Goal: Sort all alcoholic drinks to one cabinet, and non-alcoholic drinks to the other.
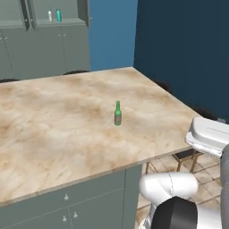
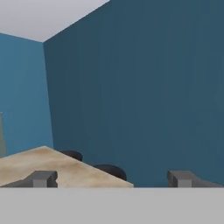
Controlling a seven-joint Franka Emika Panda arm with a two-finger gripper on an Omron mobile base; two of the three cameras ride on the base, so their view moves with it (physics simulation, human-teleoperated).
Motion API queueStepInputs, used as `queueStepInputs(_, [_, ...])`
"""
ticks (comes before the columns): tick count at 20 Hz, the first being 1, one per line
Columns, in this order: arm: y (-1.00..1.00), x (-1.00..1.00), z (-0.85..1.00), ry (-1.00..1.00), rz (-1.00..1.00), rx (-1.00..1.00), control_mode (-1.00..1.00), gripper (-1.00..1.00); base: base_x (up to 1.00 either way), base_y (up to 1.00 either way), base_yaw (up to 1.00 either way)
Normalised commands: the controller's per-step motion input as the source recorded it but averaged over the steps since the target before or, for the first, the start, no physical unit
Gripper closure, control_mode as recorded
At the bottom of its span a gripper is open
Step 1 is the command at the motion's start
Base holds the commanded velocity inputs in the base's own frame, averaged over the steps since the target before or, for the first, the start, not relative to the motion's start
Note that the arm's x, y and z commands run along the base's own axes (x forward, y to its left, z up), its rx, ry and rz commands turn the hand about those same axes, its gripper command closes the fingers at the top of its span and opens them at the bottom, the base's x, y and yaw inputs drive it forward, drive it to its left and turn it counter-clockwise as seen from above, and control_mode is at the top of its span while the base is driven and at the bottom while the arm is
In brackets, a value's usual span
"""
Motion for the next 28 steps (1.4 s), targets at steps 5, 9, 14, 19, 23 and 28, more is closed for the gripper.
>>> queueStepInputs(5, [0.00, 0.00, 0.00, 0.00, 0.00, 0.00, 1.00, -1.00, 0.47, 0.34, -0.11])
queueStepInputs(9, [0.00, 0.00, 0.00, 0.00, 0.00, 0.00, 1.00, -1.00, 0.47, 0.36, -0.10])
queueStepInputs(14, [0.08, 0.02, -0.01, 0.00, -0.02, -0.02, -1.00, -1.00, 0.12, 0.10, -0.04])
queueStepInputs(19, [0.17, 0.18, -0.35, 0.07, -0.01, -0.03, -1.00, -1.00, 0.00, 0.00, 0.00])
queueStepInputs(23, [0.09, 0.38, -0.35, 0.06, 0.00, 0.00, -1.00, -1.00, 0.00, 0.00, 0.00])
queueStepInputs(28, [0.09, 0.53, -0.23, 0.01, 0.00, 0.00, -1.00, -1.00, 0.00, 0.00, 0.00])
